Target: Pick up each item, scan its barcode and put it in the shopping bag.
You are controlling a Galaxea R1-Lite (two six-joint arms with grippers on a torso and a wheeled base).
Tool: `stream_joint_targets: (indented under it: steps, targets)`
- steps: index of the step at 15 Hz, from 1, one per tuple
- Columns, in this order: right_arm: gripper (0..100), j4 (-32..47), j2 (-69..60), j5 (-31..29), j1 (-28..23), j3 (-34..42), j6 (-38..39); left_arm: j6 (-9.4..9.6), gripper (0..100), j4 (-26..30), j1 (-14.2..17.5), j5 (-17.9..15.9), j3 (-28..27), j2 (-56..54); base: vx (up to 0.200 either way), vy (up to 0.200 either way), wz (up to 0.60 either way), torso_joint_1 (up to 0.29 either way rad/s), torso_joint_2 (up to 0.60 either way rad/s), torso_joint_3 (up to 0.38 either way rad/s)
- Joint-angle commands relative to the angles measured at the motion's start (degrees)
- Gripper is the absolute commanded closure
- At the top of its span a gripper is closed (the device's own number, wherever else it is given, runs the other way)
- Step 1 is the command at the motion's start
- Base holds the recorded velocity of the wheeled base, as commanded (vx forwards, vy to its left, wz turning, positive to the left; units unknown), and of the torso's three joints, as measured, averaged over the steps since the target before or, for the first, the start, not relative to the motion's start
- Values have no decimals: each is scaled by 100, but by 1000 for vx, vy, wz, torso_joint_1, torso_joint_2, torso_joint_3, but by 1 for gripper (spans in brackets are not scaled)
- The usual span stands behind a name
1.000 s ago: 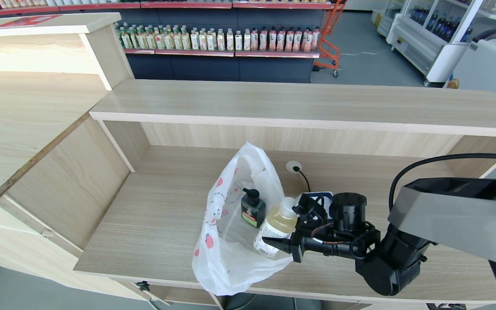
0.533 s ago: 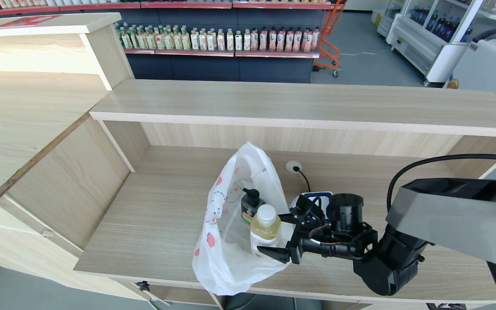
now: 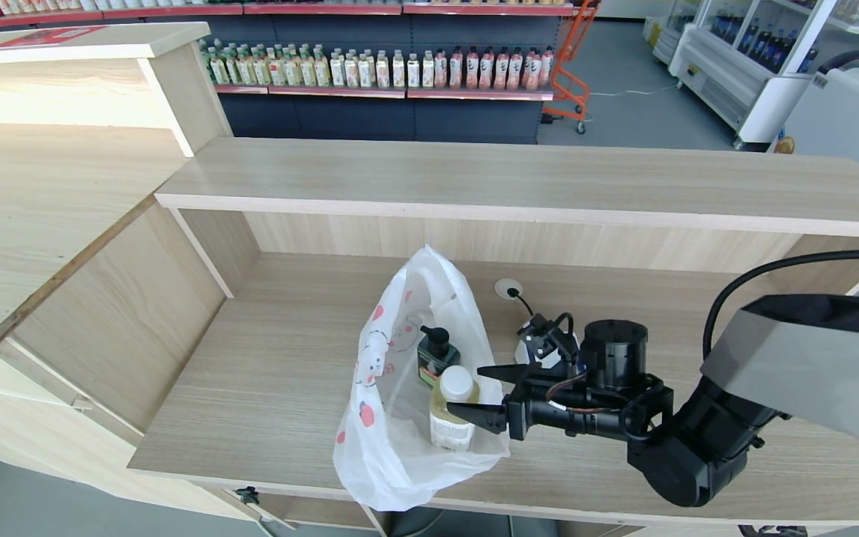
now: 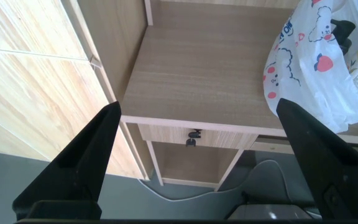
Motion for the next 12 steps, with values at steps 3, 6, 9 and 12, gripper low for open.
stream_joint_targets:
  steps: [3, 6, 9, 12]
  targets:
    - [0, 0, -693, -8, -24, 135, 1107, 0, 0, 0, 0, 1, 0, -2, 0, 0, 0, 0, 0, 0]
    - [0, 35, -1089, -8, -200, 161, 1784, 0, 0, 0, 0, 1, 0, -2, 0, 0, 0, 0, 0, 0]
    - [0, 35, -1572, -17, -490, 319, 1916, 0, 0, 0, 0, 1, 0, -2, 0, 0, 0, 0, 0, 0]
    - [0, 677, -3207, -25, -701, 891, 1889, 0, 0, 0, 0, 1, 0, -2, 0, 0, 0, 0, 0, 0]
